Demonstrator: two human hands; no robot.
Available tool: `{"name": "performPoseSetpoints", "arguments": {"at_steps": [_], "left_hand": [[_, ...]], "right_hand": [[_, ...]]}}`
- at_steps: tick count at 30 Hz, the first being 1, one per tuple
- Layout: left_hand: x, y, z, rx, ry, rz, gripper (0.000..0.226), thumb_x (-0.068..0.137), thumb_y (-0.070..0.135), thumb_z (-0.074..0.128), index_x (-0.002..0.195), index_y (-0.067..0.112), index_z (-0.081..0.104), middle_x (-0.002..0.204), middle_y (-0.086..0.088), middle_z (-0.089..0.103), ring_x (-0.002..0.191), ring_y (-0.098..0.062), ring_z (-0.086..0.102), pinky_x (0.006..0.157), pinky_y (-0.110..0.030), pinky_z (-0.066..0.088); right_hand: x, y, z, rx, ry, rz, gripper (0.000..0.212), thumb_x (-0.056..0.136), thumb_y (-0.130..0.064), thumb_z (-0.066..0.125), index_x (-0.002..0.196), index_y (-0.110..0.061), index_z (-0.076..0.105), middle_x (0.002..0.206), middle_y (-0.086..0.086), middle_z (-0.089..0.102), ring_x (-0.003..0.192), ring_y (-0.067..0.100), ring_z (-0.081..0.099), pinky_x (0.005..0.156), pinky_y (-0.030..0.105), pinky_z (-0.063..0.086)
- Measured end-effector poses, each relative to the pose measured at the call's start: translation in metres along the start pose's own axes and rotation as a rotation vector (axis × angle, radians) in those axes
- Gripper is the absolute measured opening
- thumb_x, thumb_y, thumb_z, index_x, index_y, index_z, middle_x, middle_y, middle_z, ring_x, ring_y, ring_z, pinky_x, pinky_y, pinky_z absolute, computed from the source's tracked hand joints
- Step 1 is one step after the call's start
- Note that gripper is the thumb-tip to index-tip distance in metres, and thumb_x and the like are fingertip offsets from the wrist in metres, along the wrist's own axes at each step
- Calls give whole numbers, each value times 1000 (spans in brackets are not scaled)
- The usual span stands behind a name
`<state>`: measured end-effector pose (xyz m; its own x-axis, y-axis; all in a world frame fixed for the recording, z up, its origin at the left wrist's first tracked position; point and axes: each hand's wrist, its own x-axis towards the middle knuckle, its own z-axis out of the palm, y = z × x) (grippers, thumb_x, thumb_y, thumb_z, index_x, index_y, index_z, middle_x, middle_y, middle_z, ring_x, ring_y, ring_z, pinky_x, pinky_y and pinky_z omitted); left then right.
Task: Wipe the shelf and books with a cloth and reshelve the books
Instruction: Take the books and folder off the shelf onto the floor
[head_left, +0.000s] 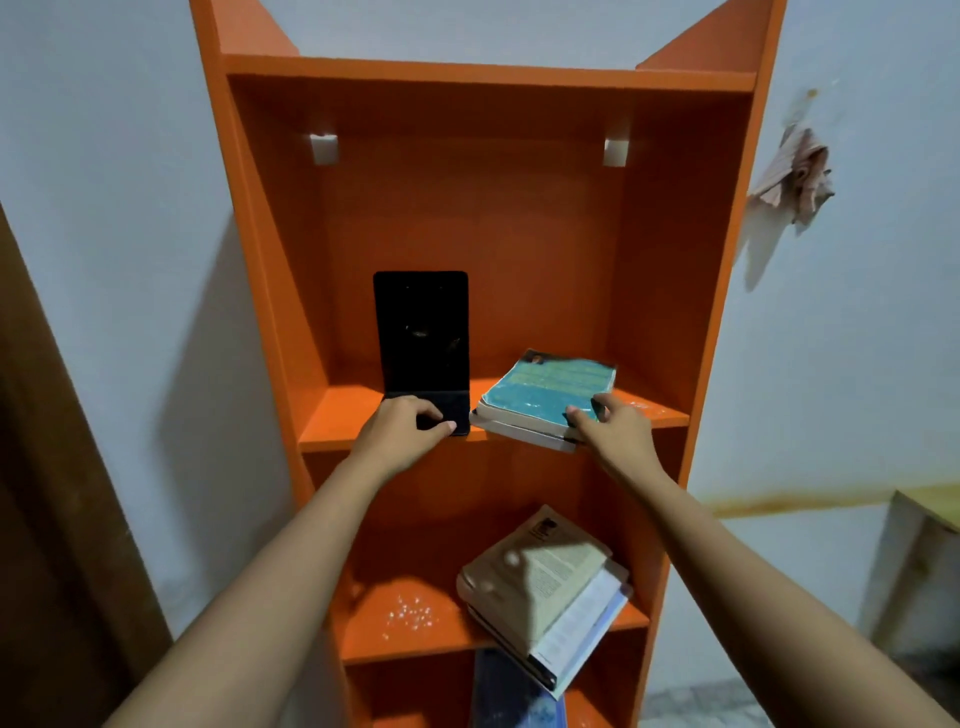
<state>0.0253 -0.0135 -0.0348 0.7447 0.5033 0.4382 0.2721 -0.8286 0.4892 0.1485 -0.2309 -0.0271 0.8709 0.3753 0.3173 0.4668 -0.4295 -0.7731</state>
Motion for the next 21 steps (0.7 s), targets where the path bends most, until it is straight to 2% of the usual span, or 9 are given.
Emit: {"name": "performPoseSetpoints", "arguments": {"at_steps": [5, 8, 10, 13, 16, 18, 21], "left_hand": [[-8, -1, -4, -19, 1, 29, 26, 85, 38, 65, 98, 16, 71, 104, 4, 62, 101, -13, 56, 82, -29, 46], [-7, -5, -9, -53, -3, 39, 22, 85, 35, 66, 95, 16, 70, 100, 3, 62, 98, -15, 57, 81, -30, 47], [-3, -8, -12, -64, 37, 39, 28, 86, 32, 66, 107, 15, 66, 106, 0, 59, 103, -18, 56, 85, -30, 47], [6, -7, -14, -80, 194, 1, 51, 88, 26, 64, 133, 13, 46, 129, -7, 41, 122, -22, 43, 95, -26, 36], [19, -2, -17, -185, 364, -47, 67, 88, 20, 64, 145, 13, 27, 139, -15, 27, 126, -27, 38, 95, -23, 30], [30, -2, -17, -254, 375, -73, 75, 90, 23, 61, 149, 20, 15, 146, -16, 19, 131, -30, 34, 98, -28, 31], [46, -6, -15, -340, 341, -99, 84, 91, 29, 60, 150, 32, 0, 155, -14, 10, 140, -33, 23, 108, -45, 28]], "right_hand": [[-9, -3, 9, 132, 14, 46, 58, 90, -33, 61, 136, -2, 44, 138, 17, 49, 129, 31, 43, 106, 40, 36], [-9, 2, 12, 194, 9, 79, 62, 87, -37, 63, 138, -8, 42, 140, 13, 47, 127, 31, 44, 105, 44, 38], [-6, 5, 13, 242, -9, 116, 67, 84, -40, 65, 139, -15, 38, 138, 13, 48, 121, 32, 50, 101, 48, 43], [4, 10, 17, 405, -82, 204, 74, 82, -35, 67, 143, -23, 27, 133, 12, 51, 107, 29, 59, 89, 47, 52], [11, 10, 20, 553, -169, 264, 77, 85, -27, 66, 146, -28, 18, 132, 12, 51, 102, 27, 61, 79, 41, 52], [16, 9, 22, 636, -205, 291, 78, 87, -20, 64, 147, -30, 14, 125, 12, 53, 95, 25, 60, 71, 37, 49], [22, 11, 24, 707, -219, 306, 79, 87, -14, 64, 146, -30, 14, 103, 5, 58, 85, 22, 60, 67, 35, 47]]}}
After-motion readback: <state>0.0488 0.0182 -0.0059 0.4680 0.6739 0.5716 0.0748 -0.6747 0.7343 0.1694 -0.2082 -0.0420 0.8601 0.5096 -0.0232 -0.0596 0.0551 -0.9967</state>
